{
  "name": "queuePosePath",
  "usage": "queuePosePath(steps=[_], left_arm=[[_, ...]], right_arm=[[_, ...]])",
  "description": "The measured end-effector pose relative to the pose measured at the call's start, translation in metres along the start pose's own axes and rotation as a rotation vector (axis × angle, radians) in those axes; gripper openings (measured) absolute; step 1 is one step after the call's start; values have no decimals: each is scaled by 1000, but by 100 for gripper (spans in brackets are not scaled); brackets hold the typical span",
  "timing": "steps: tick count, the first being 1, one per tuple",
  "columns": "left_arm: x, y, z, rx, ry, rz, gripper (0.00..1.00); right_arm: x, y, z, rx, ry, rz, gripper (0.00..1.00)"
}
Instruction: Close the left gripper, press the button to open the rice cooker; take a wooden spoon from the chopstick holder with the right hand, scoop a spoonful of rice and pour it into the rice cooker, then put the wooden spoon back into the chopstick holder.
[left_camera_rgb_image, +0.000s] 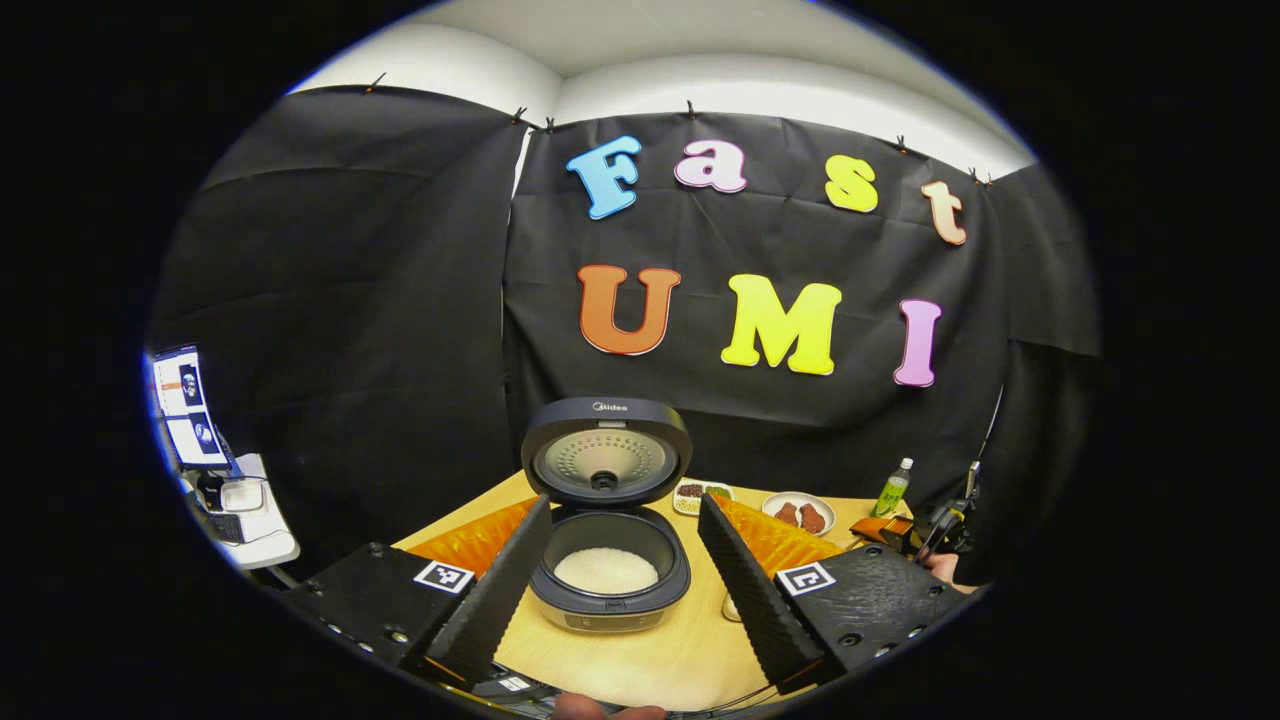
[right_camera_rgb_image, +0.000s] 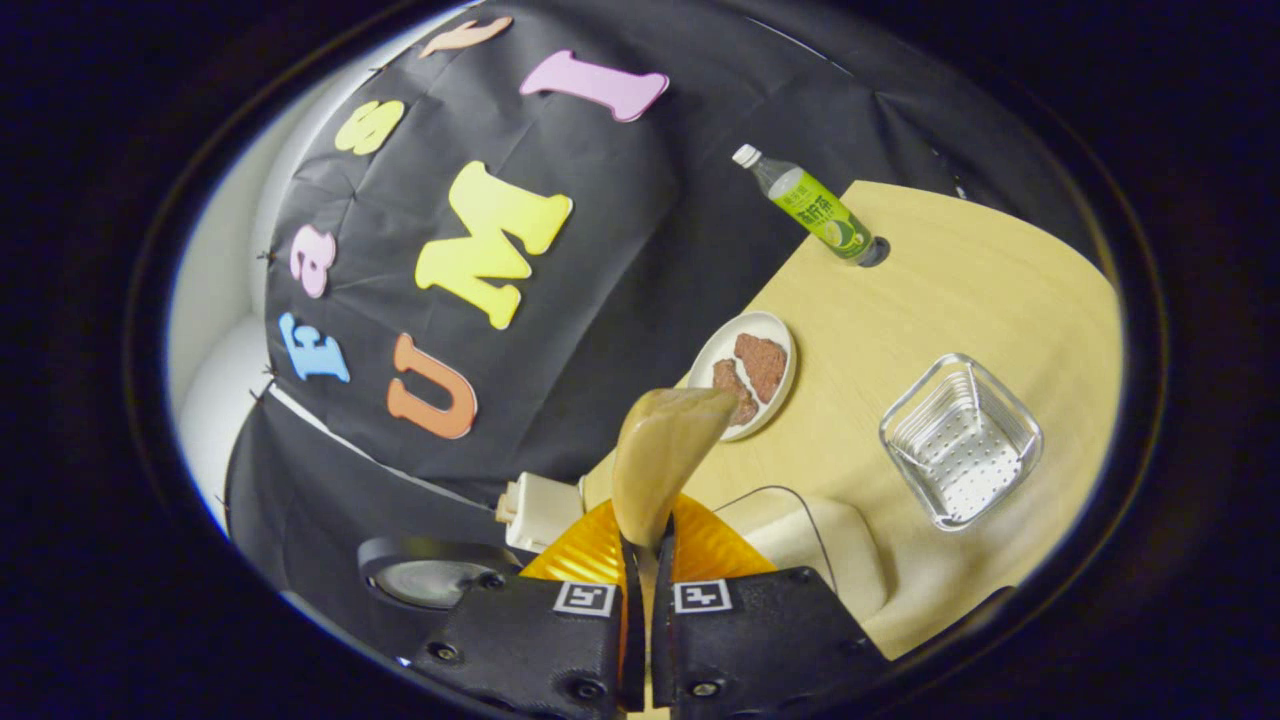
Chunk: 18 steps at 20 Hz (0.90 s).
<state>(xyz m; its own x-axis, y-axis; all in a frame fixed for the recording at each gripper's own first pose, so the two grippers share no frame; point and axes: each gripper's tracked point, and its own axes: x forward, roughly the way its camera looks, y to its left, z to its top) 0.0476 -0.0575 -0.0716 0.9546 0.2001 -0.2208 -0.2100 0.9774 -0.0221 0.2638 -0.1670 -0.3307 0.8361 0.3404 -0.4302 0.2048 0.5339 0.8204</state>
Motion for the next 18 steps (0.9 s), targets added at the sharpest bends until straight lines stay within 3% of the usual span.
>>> queuePosePath(steps=[5, 12, 18], left_arm=[[-14, 24, 4, 9, -29, 35, 95], [-40, 66, 2, 26, -50, 99, 95], [-59, 107, -6, -17, -37, 194, 95]], right_arm=[[-6, 72, -9, -30, 10, 76, 8], [20, 202, -85, -125, 129, 247, 8], [54, 238, -166, -294, 198, 254, 8]])
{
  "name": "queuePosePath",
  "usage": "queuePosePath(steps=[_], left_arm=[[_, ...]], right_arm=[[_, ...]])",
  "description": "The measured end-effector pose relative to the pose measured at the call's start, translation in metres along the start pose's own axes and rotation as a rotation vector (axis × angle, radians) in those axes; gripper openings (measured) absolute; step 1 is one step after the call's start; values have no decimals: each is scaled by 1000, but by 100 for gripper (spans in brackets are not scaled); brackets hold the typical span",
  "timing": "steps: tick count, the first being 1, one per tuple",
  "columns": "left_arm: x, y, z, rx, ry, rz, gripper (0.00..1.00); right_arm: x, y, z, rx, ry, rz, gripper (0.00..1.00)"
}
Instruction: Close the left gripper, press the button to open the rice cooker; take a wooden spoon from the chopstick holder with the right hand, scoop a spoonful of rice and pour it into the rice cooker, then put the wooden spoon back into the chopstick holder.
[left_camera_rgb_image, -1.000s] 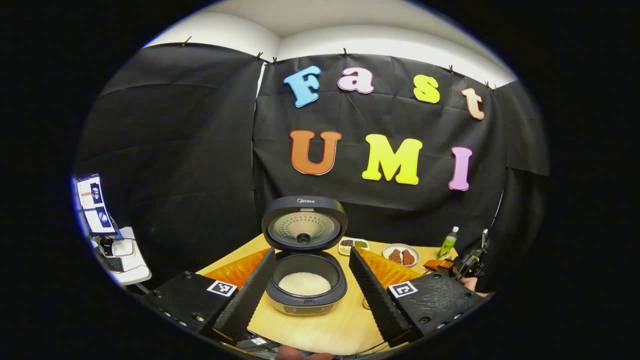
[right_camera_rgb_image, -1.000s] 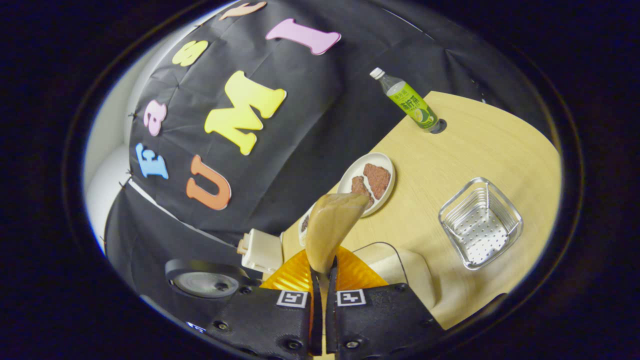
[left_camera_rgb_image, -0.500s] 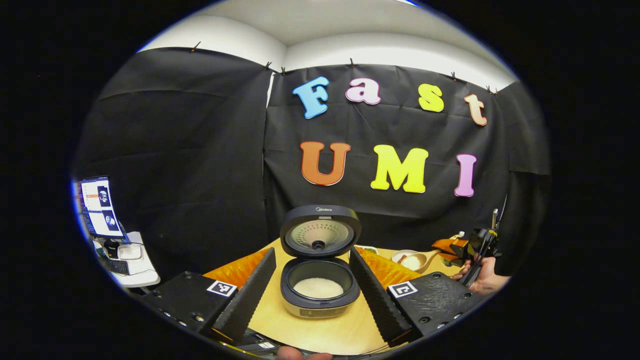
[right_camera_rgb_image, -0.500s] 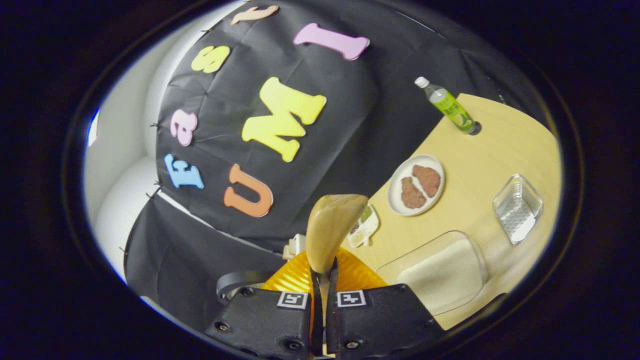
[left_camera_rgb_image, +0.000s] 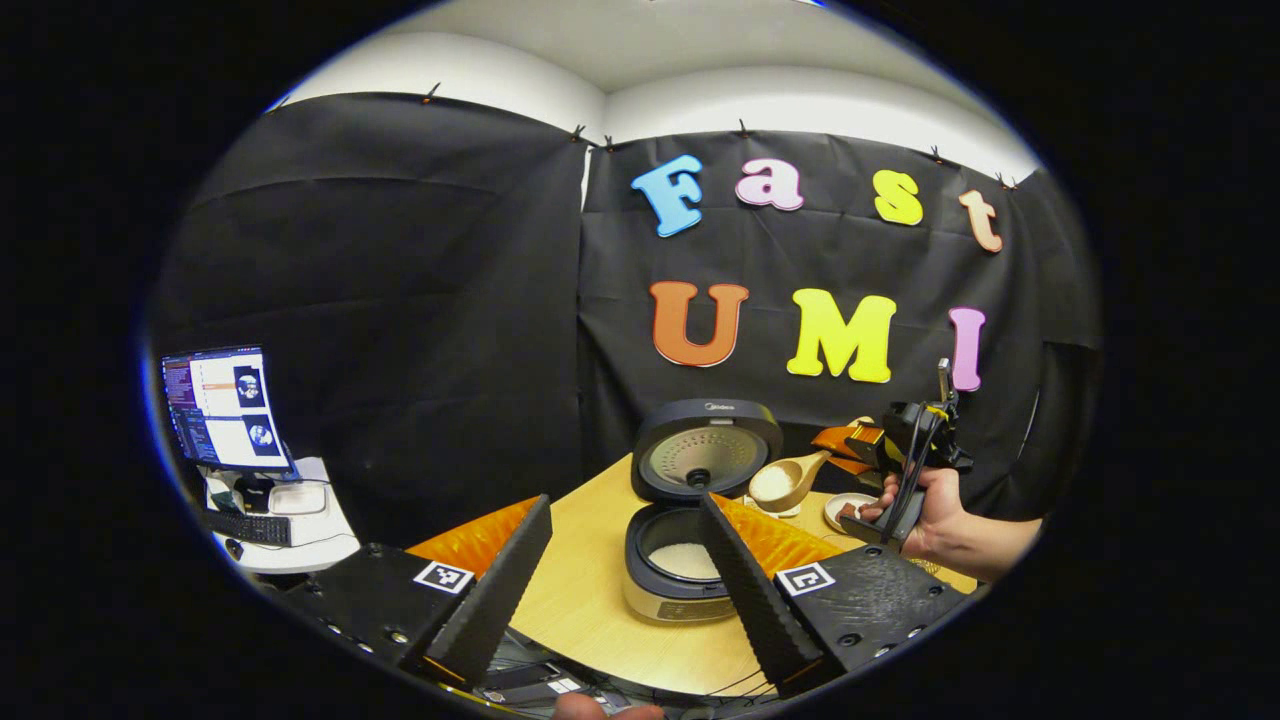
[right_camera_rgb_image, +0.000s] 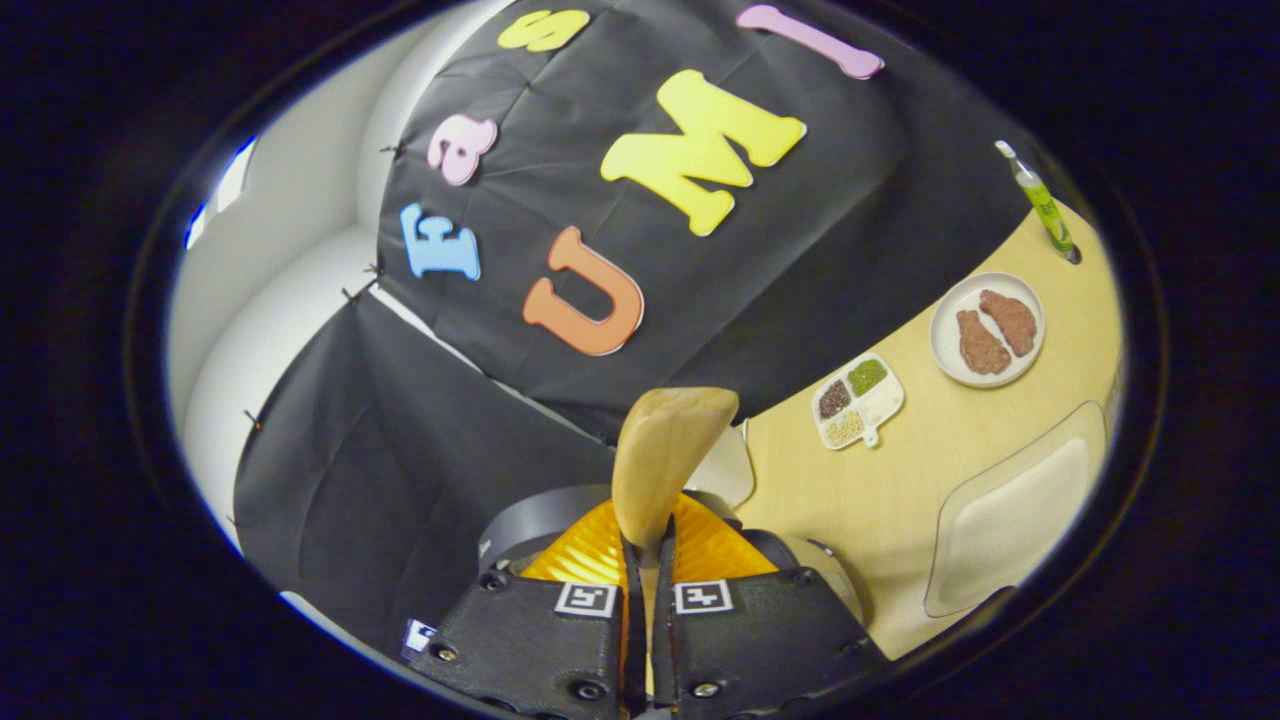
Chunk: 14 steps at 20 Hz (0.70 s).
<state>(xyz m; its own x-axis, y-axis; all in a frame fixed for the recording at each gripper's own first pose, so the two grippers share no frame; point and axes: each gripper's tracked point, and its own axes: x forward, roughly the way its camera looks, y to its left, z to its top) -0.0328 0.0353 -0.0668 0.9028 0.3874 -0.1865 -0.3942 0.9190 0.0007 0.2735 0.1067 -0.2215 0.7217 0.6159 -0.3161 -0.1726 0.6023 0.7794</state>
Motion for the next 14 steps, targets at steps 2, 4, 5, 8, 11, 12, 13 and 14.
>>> queuePosePath(steps=[2, 4, 5, 8, 11, 12, 13, 14], left_arm=[[-2, 11, -2, -11, 0, 34, 95], [-3, 20, -5, -14, 7, 62, 95], [-5, 25, -9, -15, 12, 72, 95], [-8, 38, -12, -24, 25, 104, 95], [-9, 45, -11, -35, 23, 122, 95], [-9, 46, -12, -38, 23, 124, 95], [-9, 46, -14, -40, 24, 122, 95], [-9, 47, -15, -40, 25, 121, 95]], right_arm=[[13, 5, -15, -91, 17, -21, 8], [20, 9, -27, -184, 26, -37, 8], [23, 10, -31, -221, 25, -43, 8], [26, 10, -34, -333, 15, -66, 7], [25, 26, -36, -456, -1, -56, 8], [23, 30, -38, -499, -9, -49, 8], [21, 34, -40, -542, -11, -44, 8], [20, 40, -41, -589, -16, -35, 8]])
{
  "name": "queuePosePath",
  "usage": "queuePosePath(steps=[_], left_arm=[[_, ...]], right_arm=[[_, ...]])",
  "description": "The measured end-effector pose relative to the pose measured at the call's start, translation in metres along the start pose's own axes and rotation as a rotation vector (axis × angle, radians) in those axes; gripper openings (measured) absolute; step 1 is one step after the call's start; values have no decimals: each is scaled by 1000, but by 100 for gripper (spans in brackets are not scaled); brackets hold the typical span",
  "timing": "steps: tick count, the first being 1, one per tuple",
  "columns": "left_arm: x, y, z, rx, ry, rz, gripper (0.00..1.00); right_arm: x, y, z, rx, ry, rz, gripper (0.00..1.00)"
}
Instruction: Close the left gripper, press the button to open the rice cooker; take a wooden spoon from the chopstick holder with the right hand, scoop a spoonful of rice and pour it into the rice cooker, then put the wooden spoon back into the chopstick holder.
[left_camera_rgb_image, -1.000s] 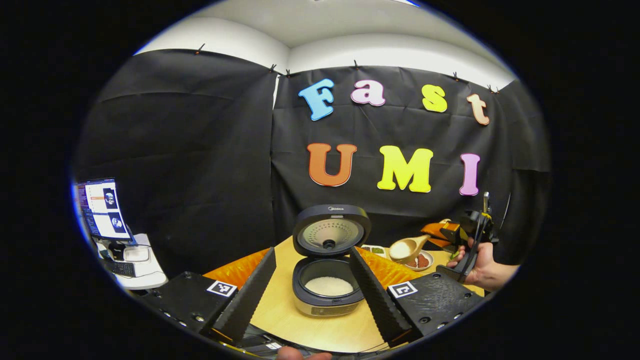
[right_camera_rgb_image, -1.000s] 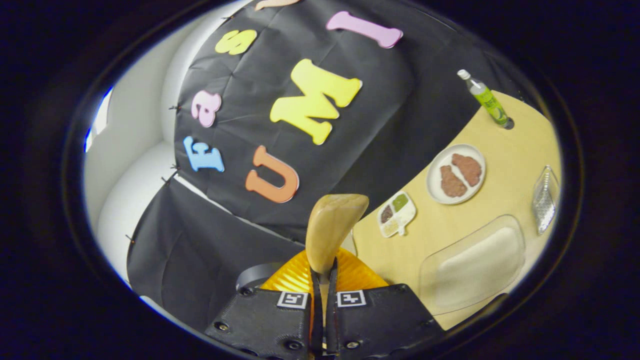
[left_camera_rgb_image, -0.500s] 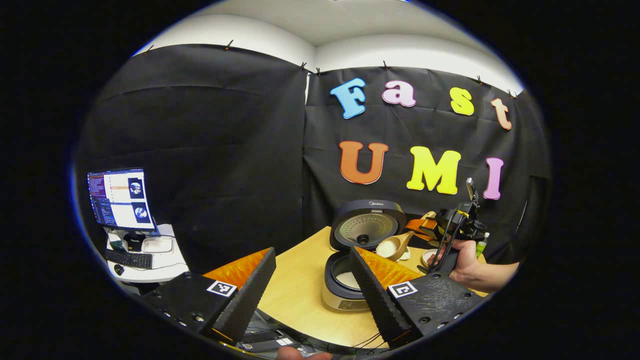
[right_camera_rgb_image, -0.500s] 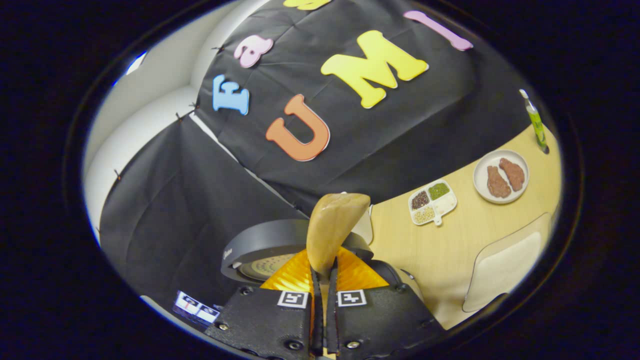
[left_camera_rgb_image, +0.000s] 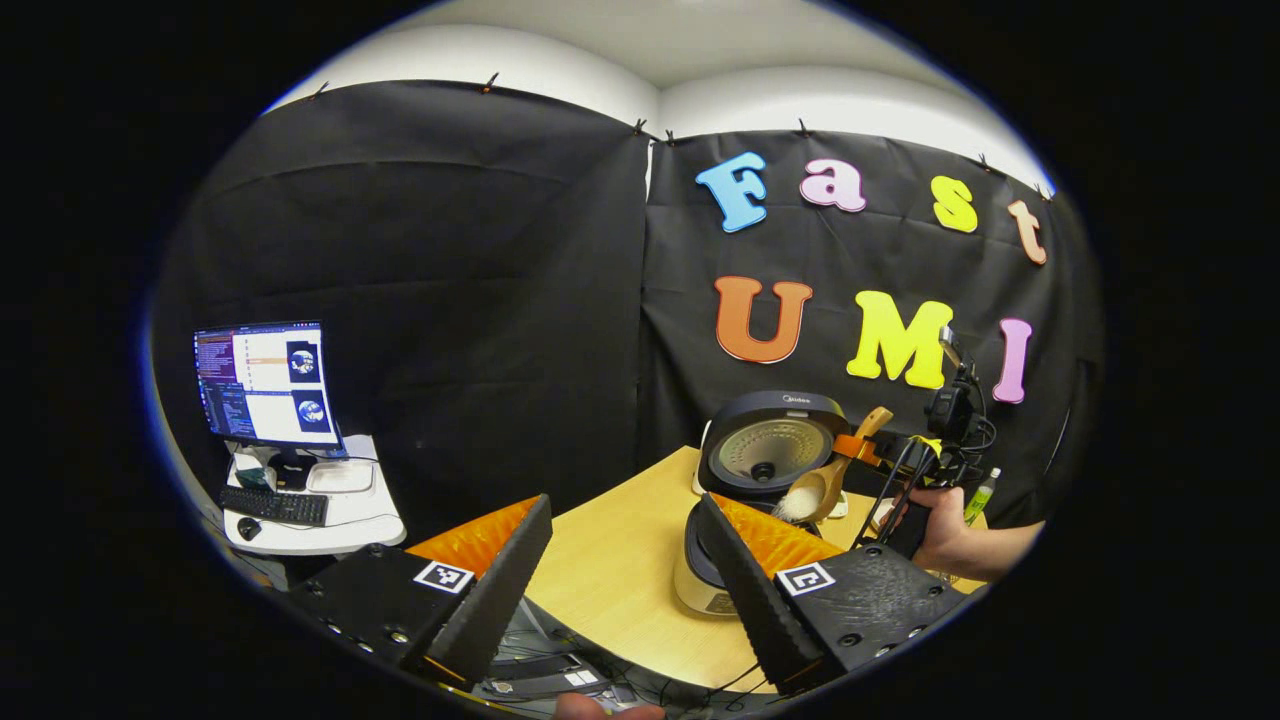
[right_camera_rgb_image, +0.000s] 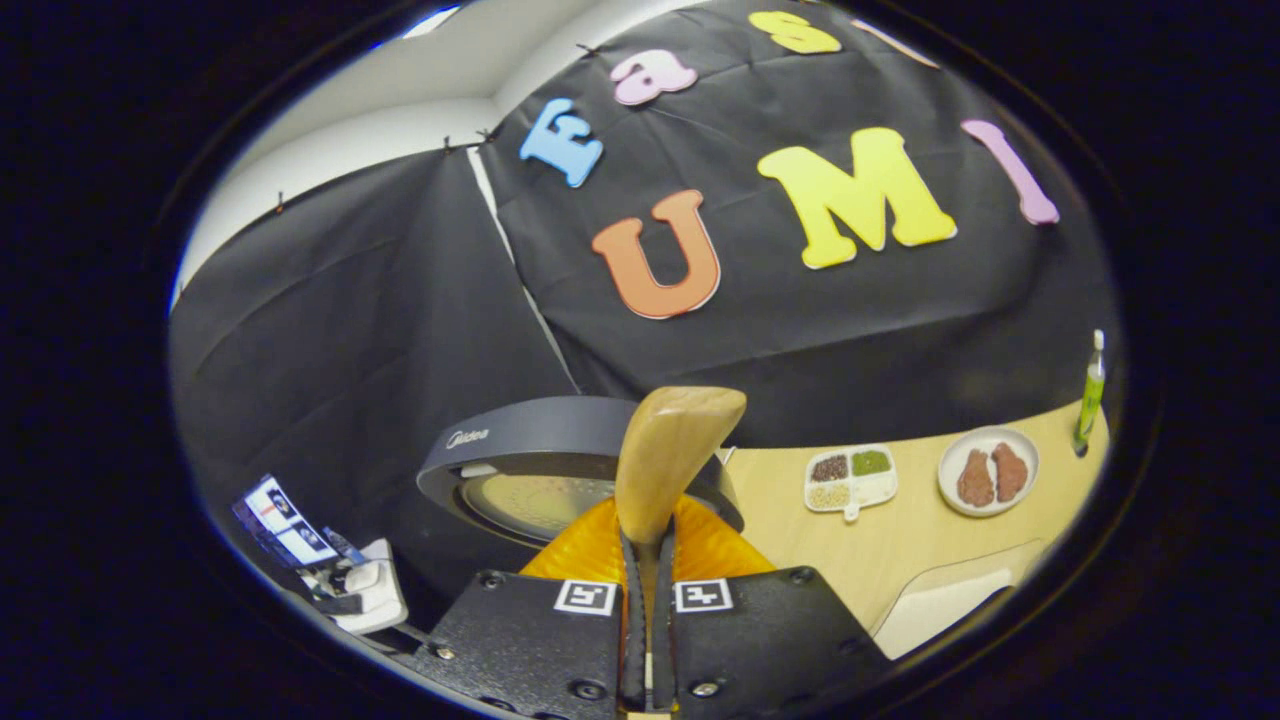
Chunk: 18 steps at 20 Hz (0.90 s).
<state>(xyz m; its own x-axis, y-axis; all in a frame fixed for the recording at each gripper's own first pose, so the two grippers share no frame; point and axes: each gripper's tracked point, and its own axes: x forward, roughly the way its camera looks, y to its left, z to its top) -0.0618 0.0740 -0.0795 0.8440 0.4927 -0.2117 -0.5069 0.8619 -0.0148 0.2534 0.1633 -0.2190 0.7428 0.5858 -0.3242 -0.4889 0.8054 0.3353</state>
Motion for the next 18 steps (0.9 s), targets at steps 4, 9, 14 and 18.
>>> queuePosePath(steps=[4, 9, 14, 18], left_arm=[[2, -4, 3, -6, -4, -7, 95], [-1, -2, 5, -34, -3, -11, 95], [-2, 2, 6, -33, -7, -2, 95], [-4, 3, 6, -33, -11, -1, 95]], right_arm=[[-5, 16, 6, -166, -30, 27, 8], [-10, 25, 8, -326, -58, 36, 8], [-15, 40, 8, -510, -101, 38, 8], [-17, 59, 1, -655, -122, 67, 8]])
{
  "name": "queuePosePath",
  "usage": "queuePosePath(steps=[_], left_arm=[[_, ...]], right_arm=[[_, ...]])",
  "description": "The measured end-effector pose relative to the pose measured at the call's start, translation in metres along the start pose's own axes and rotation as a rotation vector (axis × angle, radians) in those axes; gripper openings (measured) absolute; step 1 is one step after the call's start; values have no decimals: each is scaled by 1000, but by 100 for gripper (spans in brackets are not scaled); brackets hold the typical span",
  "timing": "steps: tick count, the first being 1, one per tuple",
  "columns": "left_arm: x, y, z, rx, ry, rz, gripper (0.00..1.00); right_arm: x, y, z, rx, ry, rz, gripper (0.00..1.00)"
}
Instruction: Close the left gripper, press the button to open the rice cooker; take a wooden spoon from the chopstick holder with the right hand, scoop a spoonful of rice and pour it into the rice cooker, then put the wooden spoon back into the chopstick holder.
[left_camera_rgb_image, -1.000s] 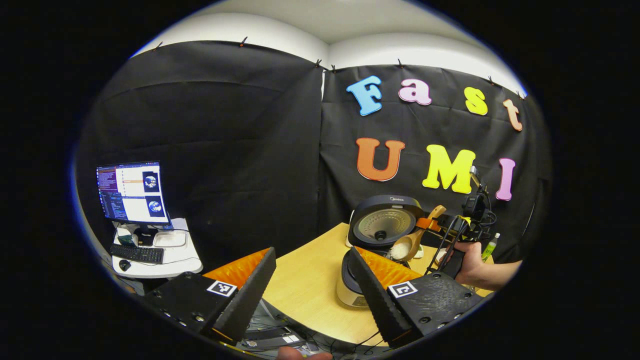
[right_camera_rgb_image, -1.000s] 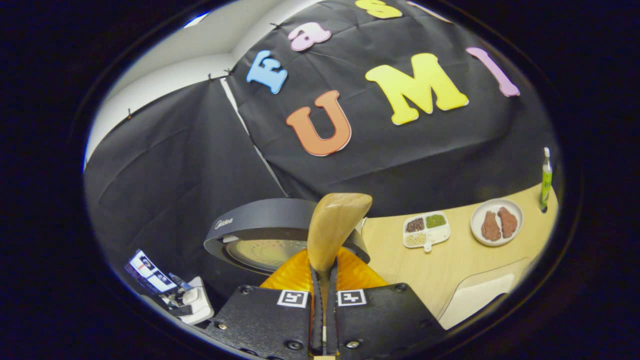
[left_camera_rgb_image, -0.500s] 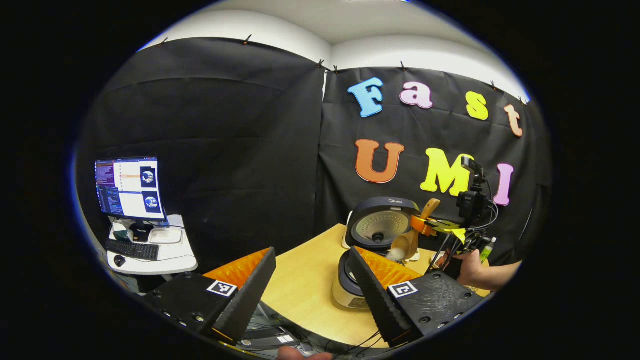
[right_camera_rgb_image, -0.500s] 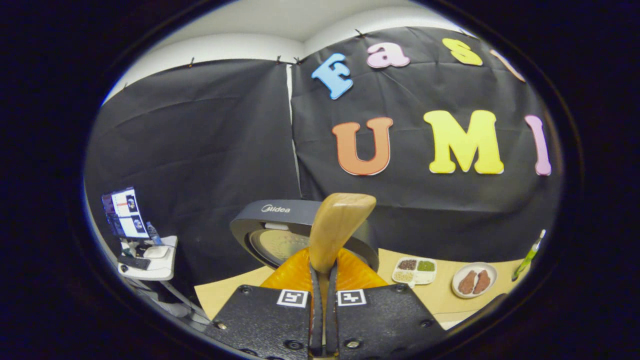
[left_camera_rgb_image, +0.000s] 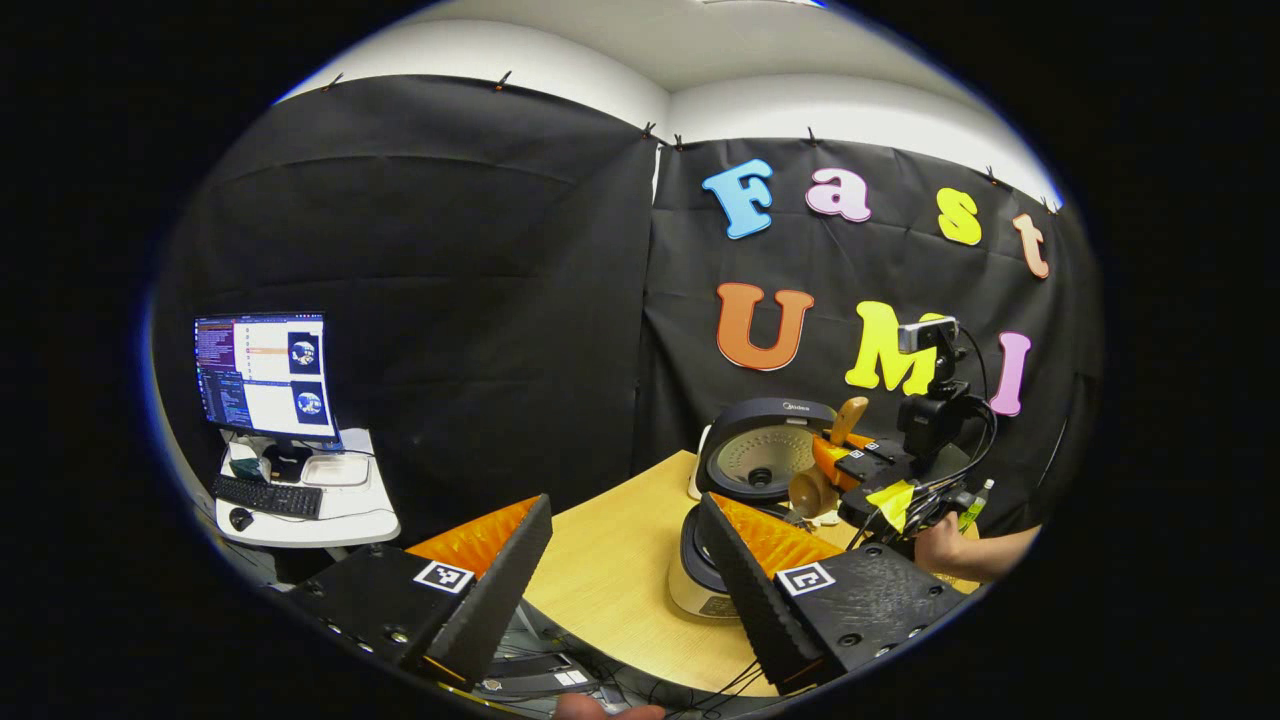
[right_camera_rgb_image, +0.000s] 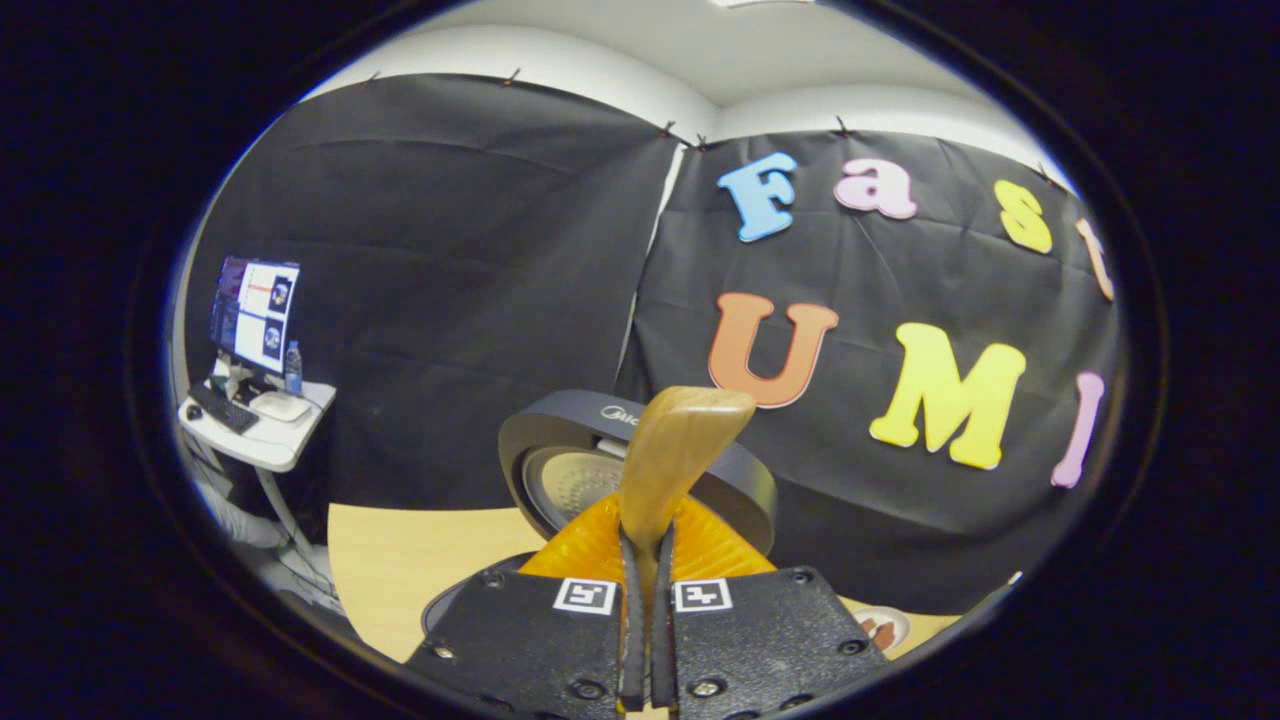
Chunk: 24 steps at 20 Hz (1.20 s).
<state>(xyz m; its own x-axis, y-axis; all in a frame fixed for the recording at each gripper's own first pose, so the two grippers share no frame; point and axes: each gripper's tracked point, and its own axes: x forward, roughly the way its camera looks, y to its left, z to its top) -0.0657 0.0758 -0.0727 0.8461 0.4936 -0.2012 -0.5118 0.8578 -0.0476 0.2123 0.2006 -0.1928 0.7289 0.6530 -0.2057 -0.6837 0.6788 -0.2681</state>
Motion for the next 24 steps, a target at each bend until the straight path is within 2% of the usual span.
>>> queuePosePath(steps=[5, 9, 15, 20, 24], left_arm=[[-6, 7, 1, -7, -3, 11, 95], [-7, 9, 4, -8, -11, 6, 95], [-3, -11, 9, -1, -20, -53, 95], [9, -50, 11, 15, -25, -146, 95], [20, -88, 9, 20, -19, -223, 95]], right_arm=[[-1, 15, -2, -56, -4, 32, 8], [-6, 11, 0, -18, 0, 19, 8], [-35, -21, 22, 210, -9, -8, 7], [-80, -64, 37, 489, -9, -27, 7], [-126, -126, 24, 591, -12, -142, 8]])
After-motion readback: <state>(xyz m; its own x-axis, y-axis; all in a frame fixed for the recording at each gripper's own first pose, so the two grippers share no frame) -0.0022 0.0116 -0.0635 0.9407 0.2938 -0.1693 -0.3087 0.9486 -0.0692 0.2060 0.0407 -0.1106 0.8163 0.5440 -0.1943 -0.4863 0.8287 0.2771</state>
